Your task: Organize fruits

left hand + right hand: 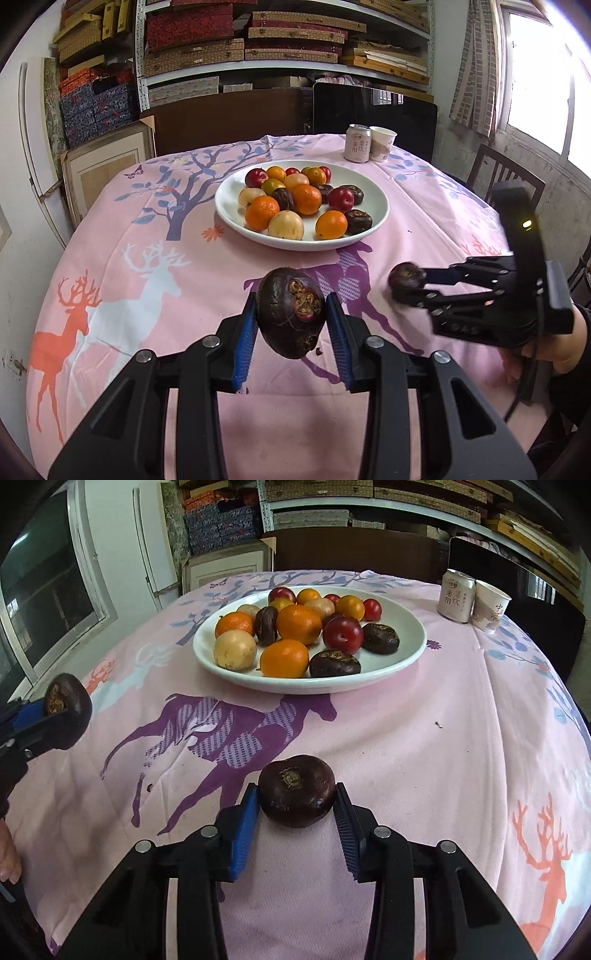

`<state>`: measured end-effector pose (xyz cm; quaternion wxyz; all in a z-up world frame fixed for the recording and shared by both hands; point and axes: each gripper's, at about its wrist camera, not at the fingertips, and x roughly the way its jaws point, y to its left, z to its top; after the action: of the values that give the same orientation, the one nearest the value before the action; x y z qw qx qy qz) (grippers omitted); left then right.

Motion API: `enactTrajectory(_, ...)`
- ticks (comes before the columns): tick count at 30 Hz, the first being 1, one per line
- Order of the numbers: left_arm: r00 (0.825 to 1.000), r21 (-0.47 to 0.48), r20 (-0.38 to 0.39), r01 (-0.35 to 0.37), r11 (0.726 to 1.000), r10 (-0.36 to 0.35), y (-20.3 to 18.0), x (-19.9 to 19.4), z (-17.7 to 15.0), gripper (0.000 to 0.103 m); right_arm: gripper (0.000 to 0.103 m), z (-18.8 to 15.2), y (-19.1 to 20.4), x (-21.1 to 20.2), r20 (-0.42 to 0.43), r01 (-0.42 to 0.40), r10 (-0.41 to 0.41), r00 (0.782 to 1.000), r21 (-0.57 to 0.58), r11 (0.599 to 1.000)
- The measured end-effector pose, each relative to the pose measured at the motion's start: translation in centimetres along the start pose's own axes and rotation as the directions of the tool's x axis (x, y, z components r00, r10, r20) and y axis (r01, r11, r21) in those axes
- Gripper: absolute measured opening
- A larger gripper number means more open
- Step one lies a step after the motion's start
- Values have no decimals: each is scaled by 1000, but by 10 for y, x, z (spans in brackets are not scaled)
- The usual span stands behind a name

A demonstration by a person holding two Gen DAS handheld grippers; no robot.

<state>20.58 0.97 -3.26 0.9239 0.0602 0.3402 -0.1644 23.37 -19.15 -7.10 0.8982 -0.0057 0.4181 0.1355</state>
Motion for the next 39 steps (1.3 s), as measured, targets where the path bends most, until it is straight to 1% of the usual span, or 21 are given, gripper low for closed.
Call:
enactTrajectory(5, 1000, -21, 0, 26, 999, -26, 3, 5, 2, 36, 41, 4, -33, -22, 61, -1, -3, 998, 72, 997)
enactTrajectory(7, 998, -42, -9, 64, 997, -65, 6, 14, 11, 36, 41, 17, -48, -24, 73, 2, -10, 997, 100, 995)
enactTrajectory(9, 997, -54, -17, 77, 996, -78, 7, 28, 30, 36, 42, 37, -59, -29, 110, -4, -9, 994, 120, 993)
enactTrajectory(13, 994, -78, 5, 109, 991, -109, 6, 52, 80, 36, 41, 87, -67, -35, 195, -16, -3, 981, 96, 995)
enactTrajectory(16, 994, -100, 1, 112, 989, -113, 7, 81, 113, 36, 41, 124, -70, -19, 215, -30, 12, 976, 83, 996)
enactTrajectory(19, 995, -128, -18, 98, 987, -101, 13, 111, 129, 36, 41, 149, -73, 11, 199, -59, 41, 979, 86, 995)
enactTrajectory(22, 996, -159, -36, 78, 984, -85, 22, 138, 137, 36, 44, 162, -72, 40, 166, -100, 86, 982, 77, 992)
enactTrajectory(23, 996, -161, -45, 75, 984, -83, 24, 146, 140, 36, 55, 164, -69, 47, 157, -86, 74, 985, 70, 994)
enactTrajectory(24, 995, -160, -52, 72, 985, -81, 25, 152, 141, 38, 67, 165, -66, 51, 159, -78, 67, 985, 63, 995)
enactTrajectory(25, 995, -158, -55, 73, 985, -82, 25, 154, 142, 57, 68, 165, -65, 51, 165, -77, 66, 984, 62, 995)
enactTrajectory(26, 995, -154, -55, 69, 986, -78, 25, 154, 143, 68, 68, 164, -65, 49, 169, -84, 72, 983, 68, 994)
enactTrajectory(27, 997, -152, -37, 59, 987, -65, 26, 149, 143, 84, 68, 161, -65, 45, 176, -97, 82, 981, 75, 993)
enactTrajectory(28, 999, -151, -13, 50, 987, -52, 27, 142, 142, 96, 68, 156, -66, 38, 186, -103, 86, 979, 84, 991)
enactTrajectory(29, 999, -152, 7, 49, 987, -48, 28, 135, 142, 99, 68, 151, -67, 31, 189, -100, 81, 979, 88, 991)
enactTrajectory(30, 999, -160, 11, 54, 986, -53, 30, 128, 140, 98, 68, 144, -67, 23, 192, -99, 81, 978, 90, 991)
enactTrajectory(32, 996, -197, -19, 79, 977, -85, 32, 114, 131, 98, 68, 124, -65, 1, 195, -108, 88, 977, 94, 990)
enactTrajectory(33, 995, -209, -30, 90, 974, -99, 32, 106, 123, 98, 68, 114, -62, -10, 191, -92, 75, 979, 87, 992)
enactTrajectory(34, 996, -204, -36, 74, 976, -83, 30, 94, 113, 98, 68, 99, -57, -25, 197, -81, 65, 978, 73, 994)
enactTrajectory(35, 997, -193, -31, 56, 980, -63, 28, 82, 103, 98, 70, 83, -52, -40, 206, -80, 66, 976, 63, 995)
enactTrajectory(36, 999, -180, -19, 44, 983, -48, 24, 68, 90, 98, 75, 69, -47, -51, 211, -77, 63, 975, 59, 995)
enactTrajectory(39, 1000, -143, -11, 0, 990, -2, 9, 29, 58, 98, 82, 19, -28, -86, 218, -68, 55, 974, 53, 996)
